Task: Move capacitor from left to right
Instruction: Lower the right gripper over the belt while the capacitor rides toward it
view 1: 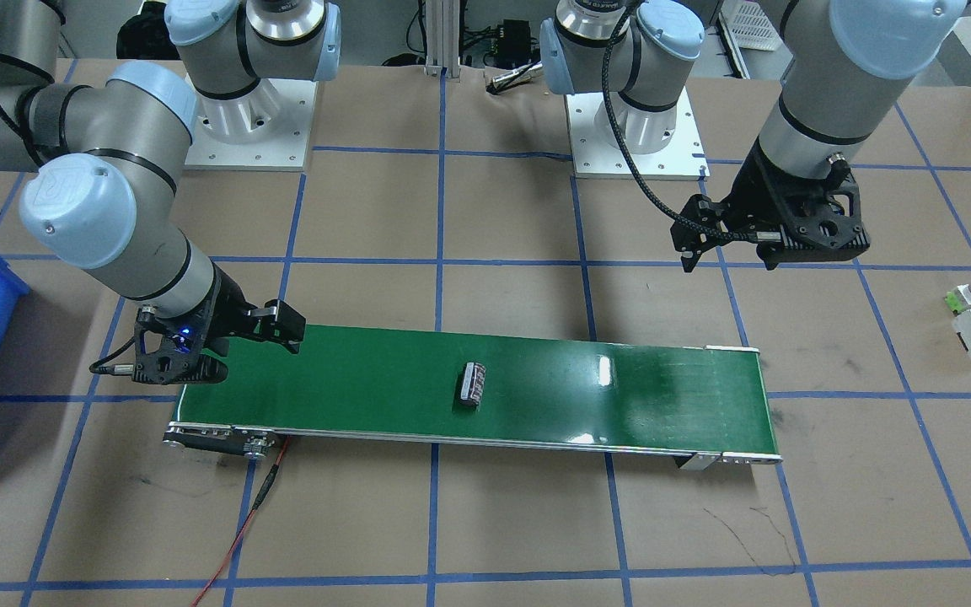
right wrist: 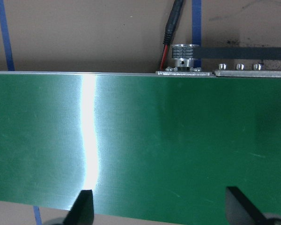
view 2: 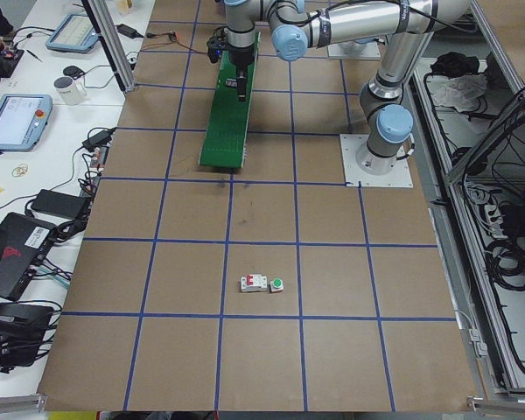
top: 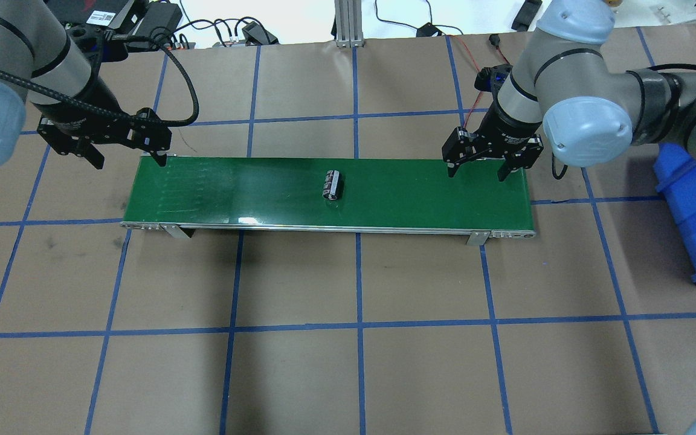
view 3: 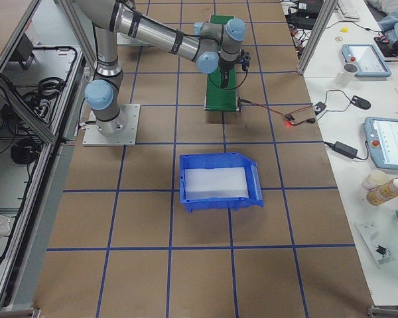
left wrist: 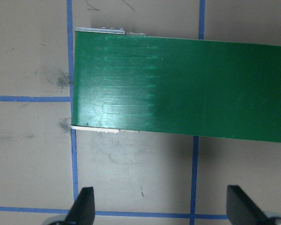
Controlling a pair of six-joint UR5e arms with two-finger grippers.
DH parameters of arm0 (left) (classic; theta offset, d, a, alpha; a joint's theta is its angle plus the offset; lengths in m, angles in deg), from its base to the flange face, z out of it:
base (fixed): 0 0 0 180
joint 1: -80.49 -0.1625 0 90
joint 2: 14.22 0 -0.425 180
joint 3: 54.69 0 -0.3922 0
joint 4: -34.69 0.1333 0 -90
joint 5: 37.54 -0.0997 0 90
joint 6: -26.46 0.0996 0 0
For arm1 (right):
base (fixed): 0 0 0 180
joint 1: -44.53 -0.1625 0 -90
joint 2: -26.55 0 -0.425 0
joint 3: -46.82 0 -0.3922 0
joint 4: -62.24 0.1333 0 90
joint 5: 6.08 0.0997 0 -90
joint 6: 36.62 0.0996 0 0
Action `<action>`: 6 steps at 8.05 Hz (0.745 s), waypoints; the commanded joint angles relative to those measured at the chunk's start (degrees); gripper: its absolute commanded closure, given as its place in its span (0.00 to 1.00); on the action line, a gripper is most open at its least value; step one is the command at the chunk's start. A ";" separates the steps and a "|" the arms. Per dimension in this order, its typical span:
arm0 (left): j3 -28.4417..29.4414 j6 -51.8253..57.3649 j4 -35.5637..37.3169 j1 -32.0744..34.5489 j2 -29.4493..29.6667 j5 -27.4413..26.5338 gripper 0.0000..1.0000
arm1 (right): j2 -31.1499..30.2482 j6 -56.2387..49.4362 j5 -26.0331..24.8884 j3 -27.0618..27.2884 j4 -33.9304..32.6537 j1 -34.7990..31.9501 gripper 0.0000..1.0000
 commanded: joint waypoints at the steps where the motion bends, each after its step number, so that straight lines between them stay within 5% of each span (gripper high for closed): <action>1: -0.05 -0.01 0.01 0.00 0.02 -0.11 0.00 | 0.31 0.25 0.41 0.11 0.04 -0.07 0.00; 6: -0.14 0.08 -0.08 0.00 -0.16 -0.38 0.00 | 0.31 8.49 0.23 0.11 -0.40 -3.21 0.00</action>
